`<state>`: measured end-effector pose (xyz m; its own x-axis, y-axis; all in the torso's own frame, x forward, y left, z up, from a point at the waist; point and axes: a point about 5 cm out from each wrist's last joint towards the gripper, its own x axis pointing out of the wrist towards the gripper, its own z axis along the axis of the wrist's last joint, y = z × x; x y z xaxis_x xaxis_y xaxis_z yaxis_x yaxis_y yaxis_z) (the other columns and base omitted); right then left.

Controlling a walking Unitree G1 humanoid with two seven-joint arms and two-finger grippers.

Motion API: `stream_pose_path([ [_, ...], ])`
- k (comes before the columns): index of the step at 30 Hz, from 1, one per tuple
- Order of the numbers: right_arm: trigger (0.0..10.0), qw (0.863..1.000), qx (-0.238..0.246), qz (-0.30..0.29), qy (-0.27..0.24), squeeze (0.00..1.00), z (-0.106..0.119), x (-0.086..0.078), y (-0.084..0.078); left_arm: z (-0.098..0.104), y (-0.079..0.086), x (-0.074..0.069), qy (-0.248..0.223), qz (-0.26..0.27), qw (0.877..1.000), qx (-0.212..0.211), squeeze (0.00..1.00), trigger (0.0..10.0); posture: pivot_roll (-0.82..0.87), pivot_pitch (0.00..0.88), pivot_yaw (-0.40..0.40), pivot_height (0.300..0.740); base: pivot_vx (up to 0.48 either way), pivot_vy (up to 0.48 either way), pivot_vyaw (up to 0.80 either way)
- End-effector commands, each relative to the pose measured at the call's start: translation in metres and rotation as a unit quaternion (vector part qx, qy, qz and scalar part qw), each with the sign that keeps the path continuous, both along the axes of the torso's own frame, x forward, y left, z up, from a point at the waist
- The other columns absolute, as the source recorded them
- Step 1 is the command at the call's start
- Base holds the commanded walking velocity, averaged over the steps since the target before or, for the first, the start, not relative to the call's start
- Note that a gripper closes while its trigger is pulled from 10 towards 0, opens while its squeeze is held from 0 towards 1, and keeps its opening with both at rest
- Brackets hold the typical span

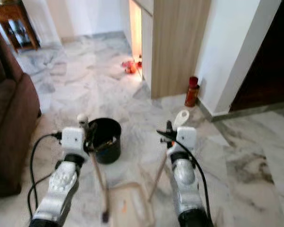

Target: Sweep floor

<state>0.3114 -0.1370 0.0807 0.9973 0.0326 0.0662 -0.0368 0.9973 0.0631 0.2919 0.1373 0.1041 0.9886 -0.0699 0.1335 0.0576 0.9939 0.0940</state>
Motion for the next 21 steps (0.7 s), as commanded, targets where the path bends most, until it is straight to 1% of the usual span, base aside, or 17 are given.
stream_pose_path([
  [1, 10.0, 1.0, 0.022, 0.001, -0.02, 0.0, 0.0097, 0.0033, 0.005, 0.0097, 0.0019, 0.0023, -0.022, 0.001, 1.0, 0.014, 0.0, 10.0, 0.14, 0.0, 0.04, 0.74, 0.0, 0.304, 0.8],
  [4, 10.0, 1.0, 0.022, 0.001, -0.021, 0.0, 0.0098, 0.0033, 0.0053, 0.0098, 0.0014, 0.0025, -0.022, 0.001, 1.0, 0.015, 0.0, 10.0, 0.14, 0.0, 0.041, 0.74, 0.0, 0.3, 0.57],
  [5, 10.0, 0.999, 0.028, -0.002, -0.02, 0.0, 0.0096, 0.0035, 0.0042, 0.0098, 0.001, 0.0028, -0.022, 0.0, 1.0, 0.014, 0.0, 10.0, 0.14, 0.0, 0.042, 0.74, 0.0, 0.3, 0.0],
  [11, 10.0, 0.999, 0.027, -0.003, -0.022, 0.0, 0.01, 0.0038, 0.0036, 0.0097, 0.0003, 0.003, -0.022, -0.003, 1.0, 0.013, 0.0, 10.0, 0.14, 0.0, 0.044, 0.74, 0.0, 0.295, 0.0],
  [21, 10.0, 0.999, 0.03, 0.003, -0.021, 0.0, 0.0104, 0.0048, 0.0055, 0.0114, -0.0023, 0.0027, -0.028, -0.009, 0.999, 0.014, 0.0, 10.0, 0.14, 0.0, 0.044, 0.74, 0.0, 0.0, 0.0],
])
